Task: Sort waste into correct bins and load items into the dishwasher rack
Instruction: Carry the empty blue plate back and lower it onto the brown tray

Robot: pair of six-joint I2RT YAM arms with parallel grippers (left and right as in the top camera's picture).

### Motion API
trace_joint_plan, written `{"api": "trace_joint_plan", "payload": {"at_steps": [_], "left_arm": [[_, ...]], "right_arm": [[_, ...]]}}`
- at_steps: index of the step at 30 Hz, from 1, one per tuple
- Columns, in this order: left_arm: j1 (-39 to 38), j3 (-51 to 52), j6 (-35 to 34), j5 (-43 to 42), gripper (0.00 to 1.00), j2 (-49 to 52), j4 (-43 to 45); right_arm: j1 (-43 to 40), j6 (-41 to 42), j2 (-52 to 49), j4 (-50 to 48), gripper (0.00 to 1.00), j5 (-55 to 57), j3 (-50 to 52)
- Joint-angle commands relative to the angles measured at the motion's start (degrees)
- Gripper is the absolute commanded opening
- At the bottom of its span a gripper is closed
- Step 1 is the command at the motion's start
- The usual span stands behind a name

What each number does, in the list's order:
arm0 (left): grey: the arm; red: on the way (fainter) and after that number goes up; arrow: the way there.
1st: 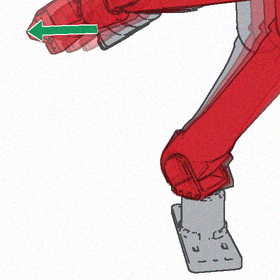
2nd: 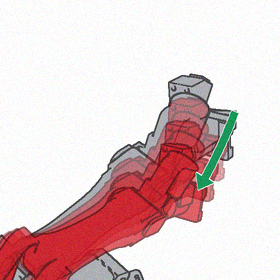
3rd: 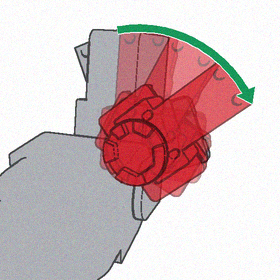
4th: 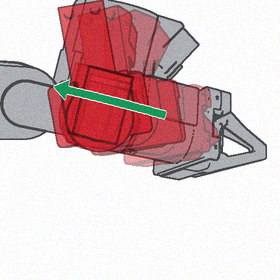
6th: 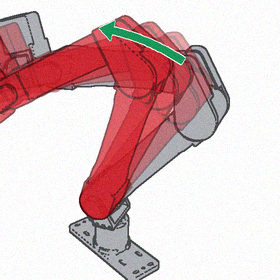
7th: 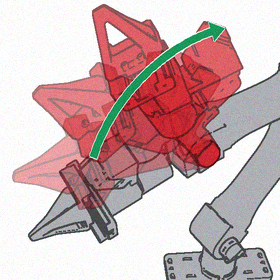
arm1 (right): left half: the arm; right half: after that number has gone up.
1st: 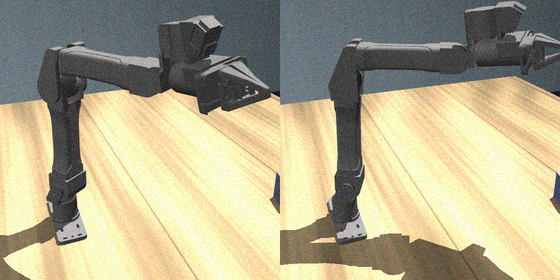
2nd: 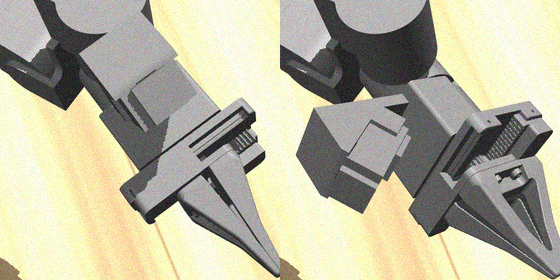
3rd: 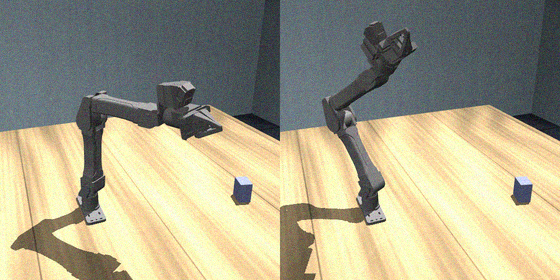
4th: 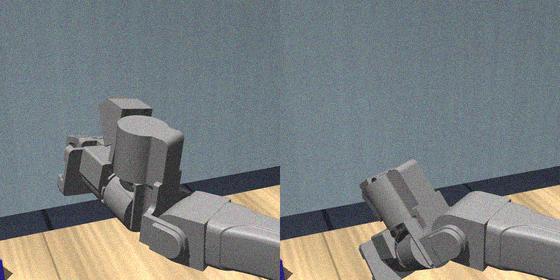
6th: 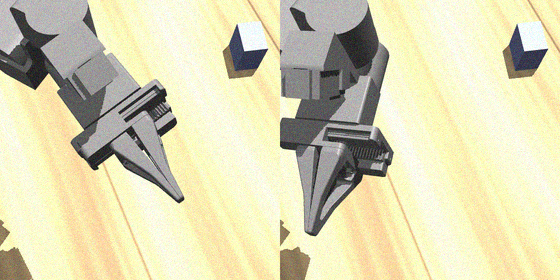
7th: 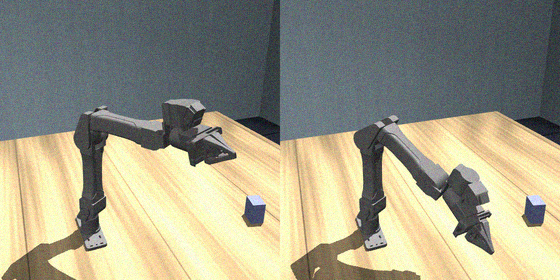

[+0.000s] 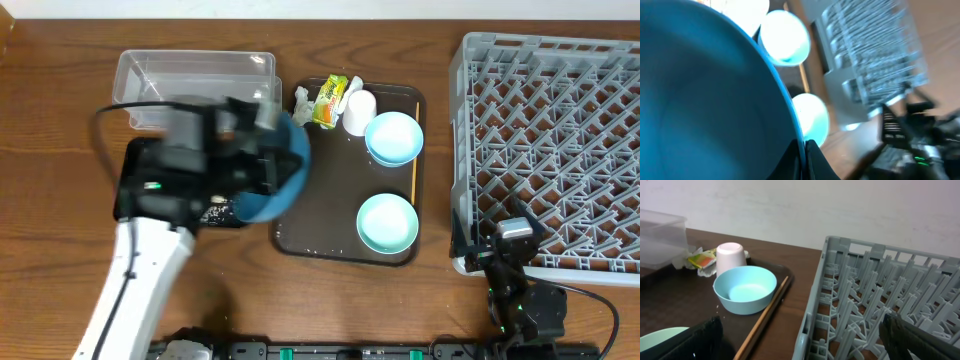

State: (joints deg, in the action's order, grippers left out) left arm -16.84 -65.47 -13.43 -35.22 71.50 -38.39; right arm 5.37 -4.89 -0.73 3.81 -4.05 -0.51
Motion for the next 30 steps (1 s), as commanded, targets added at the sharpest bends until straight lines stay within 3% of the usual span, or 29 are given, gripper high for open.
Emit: {"api": "trace_joint_plan", "payload": {"at_steps": [1, 6, 8, 18, 23, 26, 28, 30], "left_arm": [[-10.19, -0.33, -7.69, 22.91, 0.06, 3.13, 2.43], [-20.00, -0.33, -7.69, 37.83, 0.06, 9.64, 8.00], [-21.97, -0.33, -7.69, 40.00, 0.06, 12.59, 10.32], [-26.27, -0.33, -8.35, 36.96, 0.06, 21.84, 18.01], [-26.69, -0.33, -8.37, 36.00, 0.07, 22.84, 17.73], [-26.69, -0.33, -8.35, 36.02, 0.17, 22.84, 17.68], [-26.69, -0.33, -8.35, 36.02, 0.29, 22.84, 17.66], [-26.69, -0.33, -8.35, 35.87, 0.33, 22.84, 17.68]], "right_arm": [[-0.37, -0.55, 0.09, 0.09, 0.99, 0.17, 0.20], [-0.37, -0.55, 0.09, 0.09, 0.99, 0.20, 0.20], [-0.37, -0.55, 0.09, 0.09, 0.99, 0.17, 0.20], [-0.37, -0.55, 0.09, 0.09, 0.99, 0.17, 0.20], [-0.37, -0.55, 0.09, 0.09, 0.99, 0.17, 0.20], [-0.37, -0.55, 0.09, 0.09, 0.99, 0.17, 0.20], [-0.37, -0.55, 0.09, 0.09, 0.99, 0.17, 0.20], [-0.37, -0.55, 0.09, 0.09, 0.99, 0.20, 0.20]]}}
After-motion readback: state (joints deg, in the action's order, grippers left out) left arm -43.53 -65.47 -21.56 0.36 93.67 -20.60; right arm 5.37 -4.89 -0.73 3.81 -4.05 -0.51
